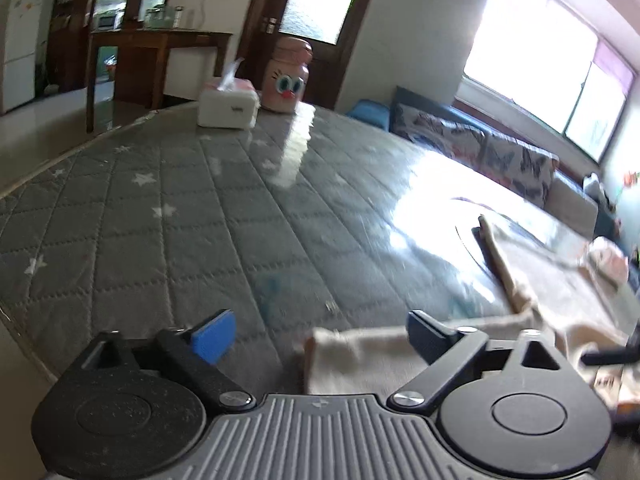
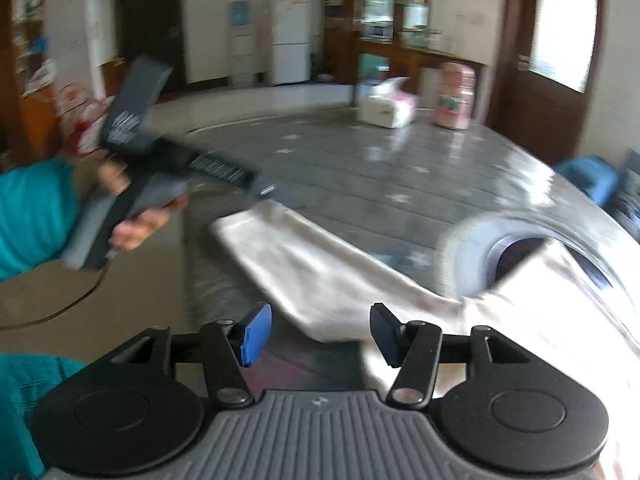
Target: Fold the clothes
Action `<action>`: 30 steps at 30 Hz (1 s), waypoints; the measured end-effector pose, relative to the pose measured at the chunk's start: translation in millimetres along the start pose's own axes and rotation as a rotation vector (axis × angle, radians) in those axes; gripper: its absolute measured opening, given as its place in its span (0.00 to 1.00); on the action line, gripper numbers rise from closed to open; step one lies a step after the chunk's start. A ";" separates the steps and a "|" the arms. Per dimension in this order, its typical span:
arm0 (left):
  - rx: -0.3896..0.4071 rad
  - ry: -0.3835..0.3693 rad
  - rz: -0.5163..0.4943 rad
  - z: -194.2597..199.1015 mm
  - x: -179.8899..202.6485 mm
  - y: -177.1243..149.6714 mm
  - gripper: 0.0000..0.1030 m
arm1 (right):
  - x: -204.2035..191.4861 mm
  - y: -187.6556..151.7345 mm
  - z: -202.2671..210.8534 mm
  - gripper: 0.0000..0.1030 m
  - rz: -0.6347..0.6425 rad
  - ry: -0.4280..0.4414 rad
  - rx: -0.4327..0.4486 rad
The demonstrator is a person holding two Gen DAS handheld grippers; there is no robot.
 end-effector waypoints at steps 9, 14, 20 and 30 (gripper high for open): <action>0.047 0.075 -0.216 -19.5 24.4 2.1 0.18 | 38.2 -26.4 27.4 0.66 -0.147 -0.112 0.021; 0.060 0.140 -0.310 -43.3 25.4 21.6 0.13 | 50.8 -42.6 34.6 0.67 -0.195 -0.151 0.016; 0.052 0.216 -0.433 -73.1 26.5 40.5 0.13 | 56.3 -66.6 35.1 0.69 -0.286 -0.141 -0.026; 0.038 0.290 -0.494 -82.7 24.7 46.4 0.24 | 43.2 -83.1 73.5 0.70 -0.267 -0.103 -0.013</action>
Point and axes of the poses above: each gripper's, at about its wrist camera, not at the fingertips, and z roughly against the way its jaws point, x to its right, y to its top, the point moved 6 cm from there along -z, roughly the way its jaws point, and after that the axes turned 7 degrees about -z, right-handed, at the moved point
